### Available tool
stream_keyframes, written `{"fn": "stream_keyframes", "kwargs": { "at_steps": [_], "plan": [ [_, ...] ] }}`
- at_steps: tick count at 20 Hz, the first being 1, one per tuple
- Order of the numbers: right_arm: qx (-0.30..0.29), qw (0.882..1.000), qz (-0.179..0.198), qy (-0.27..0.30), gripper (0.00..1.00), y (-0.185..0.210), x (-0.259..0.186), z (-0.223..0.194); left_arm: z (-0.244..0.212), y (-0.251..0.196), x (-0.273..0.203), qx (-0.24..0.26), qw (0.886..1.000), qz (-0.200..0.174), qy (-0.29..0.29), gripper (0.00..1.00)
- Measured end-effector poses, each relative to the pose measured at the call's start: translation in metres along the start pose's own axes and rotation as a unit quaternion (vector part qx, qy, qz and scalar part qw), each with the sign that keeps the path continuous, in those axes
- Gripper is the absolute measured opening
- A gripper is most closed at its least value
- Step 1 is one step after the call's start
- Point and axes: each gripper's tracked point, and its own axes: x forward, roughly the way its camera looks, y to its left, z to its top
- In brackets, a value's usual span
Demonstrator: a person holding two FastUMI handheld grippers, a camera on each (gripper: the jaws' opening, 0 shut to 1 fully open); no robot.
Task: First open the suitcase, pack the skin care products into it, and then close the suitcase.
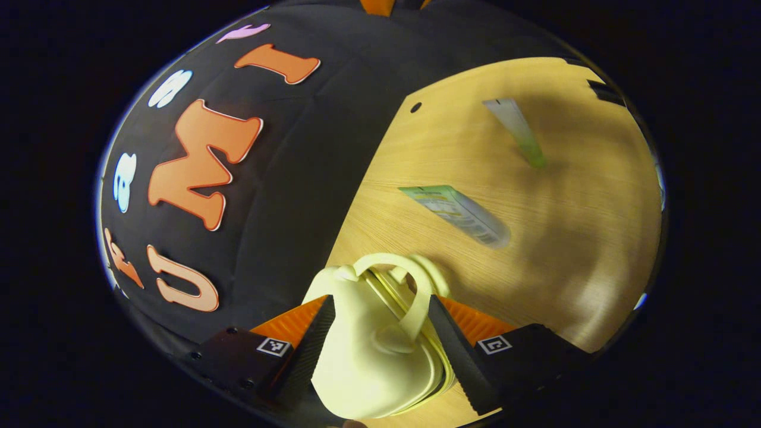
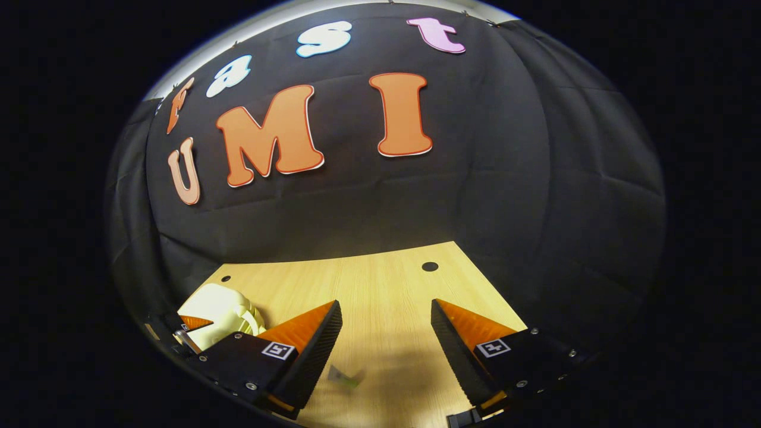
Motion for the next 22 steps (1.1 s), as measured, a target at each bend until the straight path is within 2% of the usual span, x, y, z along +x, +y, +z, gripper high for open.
{"fn": "stream_keyframes", "kwargs": {
  "at_steps": [8,9,12,16,17,19,22],
  "plan": [
    [0.019,0.999,-0.034,0.022,0.95,-0.028,0.004,-0.01,-0.007,-0.009,0.024,0.046,0.998,-0.008,0.039,0.98],
    [0.024,0.999,-0.035,0.023,0.95,-0.029,0.002,-0.01,-0.007,-0.011,0.028,0.052,0.998,-0.016,0.044,1.0],
    [0.032,0.999,-0.037,0.015,0.95,-0.029,0.0,-0.003,-0.009,-0.014,0.039,0.061,0.996,-0.025,0.063,0.93],
    [0.023,0.999,-0.042,0.004,0.95,-0.03,-0.006,0.004,-0.017,-0.03,0.045,0.074,0.992,-0.036,0.099,0.38],
    [0.027,0.999,-0.04,0.005,0.95,-0.029,-0.007,0.004,-0.017,-0.031,0.047,0.075,0.991,-0.038,0.106,0.19],
    [0.031,0.999,-0.038,0.005,0.95,-0.027,-0.009,0.004,-0.015,-0.035,0.05,0.052,0.991,-0.056,0.107,0.1],
    [0.017,0.999,-0.037,-0.006,0.95,-0.022,-0.012,0.008,-0.005,-0.02,0.041,-0.029,0.992,-0.069,0.102,0.1]
  ]
}}
